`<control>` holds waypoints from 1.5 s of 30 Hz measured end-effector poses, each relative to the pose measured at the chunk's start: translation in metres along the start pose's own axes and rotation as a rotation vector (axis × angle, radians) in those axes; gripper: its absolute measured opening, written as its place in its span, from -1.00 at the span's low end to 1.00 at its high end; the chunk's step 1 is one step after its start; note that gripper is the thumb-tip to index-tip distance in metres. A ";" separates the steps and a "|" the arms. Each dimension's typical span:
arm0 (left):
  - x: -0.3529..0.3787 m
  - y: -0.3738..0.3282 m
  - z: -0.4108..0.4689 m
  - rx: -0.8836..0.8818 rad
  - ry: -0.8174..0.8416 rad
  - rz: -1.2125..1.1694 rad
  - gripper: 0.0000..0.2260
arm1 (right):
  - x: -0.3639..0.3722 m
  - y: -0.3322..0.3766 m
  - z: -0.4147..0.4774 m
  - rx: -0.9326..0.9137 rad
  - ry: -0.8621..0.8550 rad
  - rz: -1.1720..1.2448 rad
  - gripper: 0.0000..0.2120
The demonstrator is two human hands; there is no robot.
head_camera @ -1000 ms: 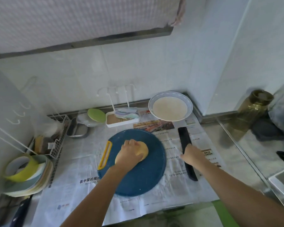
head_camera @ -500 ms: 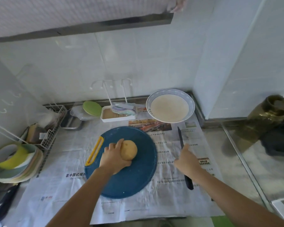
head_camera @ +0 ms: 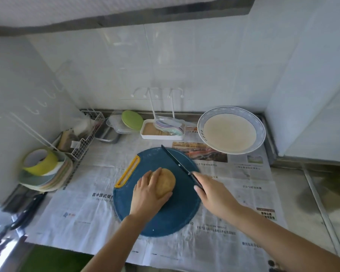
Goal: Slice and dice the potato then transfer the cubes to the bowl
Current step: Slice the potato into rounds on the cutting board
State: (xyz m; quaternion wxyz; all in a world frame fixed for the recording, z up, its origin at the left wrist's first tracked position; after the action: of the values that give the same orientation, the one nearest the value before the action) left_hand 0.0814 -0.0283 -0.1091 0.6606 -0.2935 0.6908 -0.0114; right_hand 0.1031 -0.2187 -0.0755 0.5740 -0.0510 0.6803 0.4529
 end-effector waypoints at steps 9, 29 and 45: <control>-0.003 -0.006 0.002 0.058 -0.007 -0.043 -0.42 | 0.021 -0.011 0.003 0.045 -0.007 -0.041 -0.15; -0.002 -0.012 0.007 0.120 -0.062 -0.006 -0.41 | 0.039 0.001 -0.002 0.121 0.115 0.196 -0.57; 0.005 -0.013 0.020 0.105 0.020 0.066 -0.39 | 0.046 -0.001 0.005 0.189 0.171 0.299 -0.53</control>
State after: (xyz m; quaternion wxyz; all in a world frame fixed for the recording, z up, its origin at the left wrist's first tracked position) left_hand 0.1049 -0.0333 -0.1109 0.6683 -0.2356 0.7050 -0.0288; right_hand 0.0921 -0.1950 -0.1140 0.4428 0.0665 0.7662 0.4610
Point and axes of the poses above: each hand's wrist, its own z-axis towards the middle knuckle, its own x-axis out of the palm, y = z × x, the point moved 10 cm from there along z, towards the middle knuckle, and after that the axes turned 15 degrees about -x, right-handed, at the moved point
